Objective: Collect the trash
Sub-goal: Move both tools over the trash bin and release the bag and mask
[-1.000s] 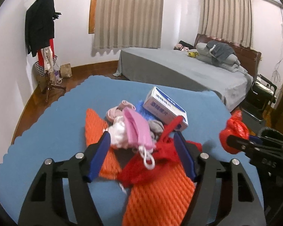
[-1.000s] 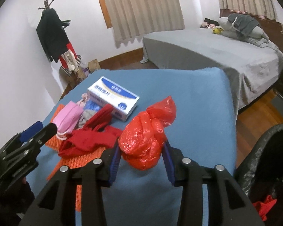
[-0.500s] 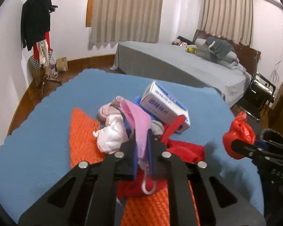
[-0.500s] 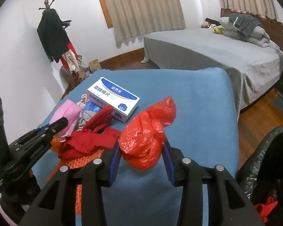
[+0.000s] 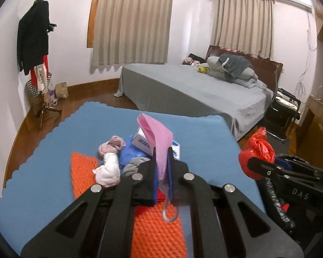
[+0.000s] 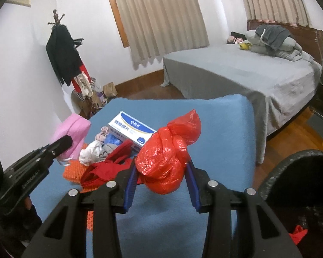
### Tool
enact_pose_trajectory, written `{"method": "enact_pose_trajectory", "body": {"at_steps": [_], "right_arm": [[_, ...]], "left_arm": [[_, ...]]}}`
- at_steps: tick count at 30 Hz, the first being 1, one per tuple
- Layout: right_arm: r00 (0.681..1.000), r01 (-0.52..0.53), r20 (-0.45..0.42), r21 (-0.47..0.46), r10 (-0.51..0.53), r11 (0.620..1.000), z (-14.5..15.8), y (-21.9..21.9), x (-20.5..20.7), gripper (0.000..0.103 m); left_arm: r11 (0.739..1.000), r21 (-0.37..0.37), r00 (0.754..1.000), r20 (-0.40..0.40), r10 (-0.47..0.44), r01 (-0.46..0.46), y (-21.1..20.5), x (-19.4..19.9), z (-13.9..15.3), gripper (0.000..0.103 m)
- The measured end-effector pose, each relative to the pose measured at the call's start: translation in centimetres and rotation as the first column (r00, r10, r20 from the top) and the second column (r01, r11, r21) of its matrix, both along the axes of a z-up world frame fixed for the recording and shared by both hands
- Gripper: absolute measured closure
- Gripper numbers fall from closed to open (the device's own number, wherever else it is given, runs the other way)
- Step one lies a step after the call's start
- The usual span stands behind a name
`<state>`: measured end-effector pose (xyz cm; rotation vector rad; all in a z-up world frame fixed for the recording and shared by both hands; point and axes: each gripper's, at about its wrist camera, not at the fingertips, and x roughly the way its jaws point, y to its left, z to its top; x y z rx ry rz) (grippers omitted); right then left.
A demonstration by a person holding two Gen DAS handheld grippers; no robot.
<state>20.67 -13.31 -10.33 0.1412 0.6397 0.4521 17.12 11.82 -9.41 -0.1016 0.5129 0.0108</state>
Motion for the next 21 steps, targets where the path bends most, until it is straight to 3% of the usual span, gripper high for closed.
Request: {"method": "enact_pose_trajectory", "body": {"at_steps": [13, 21], "right_arm": [[0.991, 0.127, 0.039, -0.008, -0.126, 0.992, 2.2, -7.2, -4.0, 0.062], [0.967, 0.254, 0.008, -0.041, -0.254, 0.966, 1.2, -13.1, -5.8, 0.062]], "left_arm": [[0.983, -0.037, 0.983, 0.040, -0.180, 0.181, -7.7, -2.3, 1.8, 0.096], [0.939, -0.047, 0.940, 0.002, -0.342, 0.341, -15.1, -2.3, 0.3, 0.096]]}}
